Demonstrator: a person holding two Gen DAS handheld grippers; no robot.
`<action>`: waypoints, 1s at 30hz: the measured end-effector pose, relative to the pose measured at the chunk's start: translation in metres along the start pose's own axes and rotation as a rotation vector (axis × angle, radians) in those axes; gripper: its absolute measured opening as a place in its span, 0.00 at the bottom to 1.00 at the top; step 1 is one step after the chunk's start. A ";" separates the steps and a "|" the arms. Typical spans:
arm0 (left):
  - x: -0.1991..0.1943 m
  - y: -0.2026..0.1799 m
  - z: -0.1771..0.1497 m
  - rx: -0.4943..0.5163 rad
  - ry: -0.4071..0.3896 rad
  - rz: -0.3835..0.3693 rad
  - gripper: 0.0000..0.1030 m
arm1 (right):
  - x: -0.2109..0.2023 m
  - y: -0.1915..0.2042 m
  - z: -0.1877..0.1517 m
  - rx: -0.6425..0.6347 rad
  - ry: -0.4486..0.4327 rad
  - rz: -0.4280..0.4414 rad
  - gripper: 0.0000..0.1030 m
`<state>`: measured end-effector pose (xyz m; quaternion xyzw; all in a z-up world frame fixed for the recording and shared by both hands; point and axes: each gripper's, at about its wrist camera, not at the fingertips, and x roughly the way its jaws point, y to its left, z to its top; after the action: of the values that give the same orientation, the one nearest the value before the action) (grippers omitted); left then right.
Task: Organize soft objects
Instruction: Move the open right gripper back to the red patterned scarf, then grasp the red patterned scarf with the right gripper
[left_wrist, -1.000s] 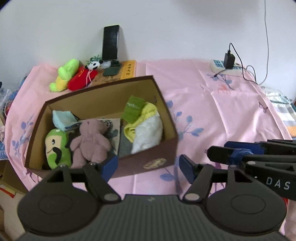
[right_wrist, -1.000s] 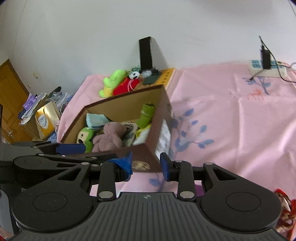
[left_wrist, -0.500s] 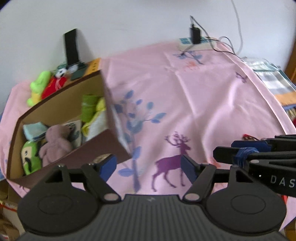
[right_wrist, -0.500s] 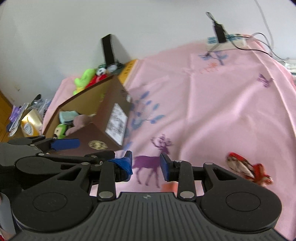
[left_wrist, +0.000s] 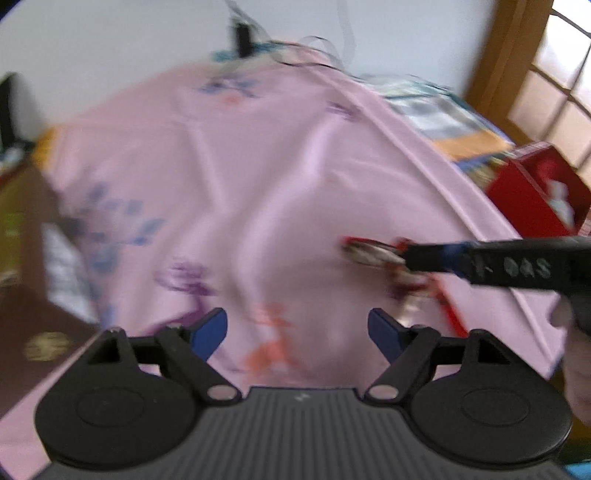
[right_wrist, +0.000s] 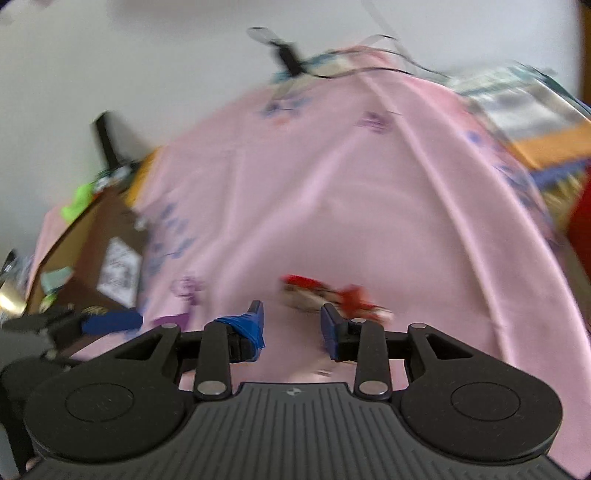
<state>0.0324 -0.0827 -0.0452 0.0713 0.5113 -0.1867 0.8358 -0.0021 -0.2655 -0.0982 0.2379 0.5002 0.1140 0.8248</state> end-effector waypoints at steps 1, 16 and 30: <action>0.004 -0.005 -0.001 0.008 0.005 -0.031 0.79 | -0.001 -0.007 0.000 0.015 0.002 -0.015 0.17; 0.068 -0.038 0.012 -0.066 0.003 -0.338 0.75 | 0.024 -0.048 -0.005 0.221 0.055 0.037 0.20; 0.051 -0.025 0.007 -0.069 -0.076 -0.423 0.32 | 0.030 -0.039 0.004 0.274 0.114 0.203 0.13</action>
<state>0.0494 -0.1196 -0.0847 -0.0731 0.4890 -0.3429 0.7987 0.0138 -0.2871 -0.1394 0.3903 0.5303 0.1407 0.7394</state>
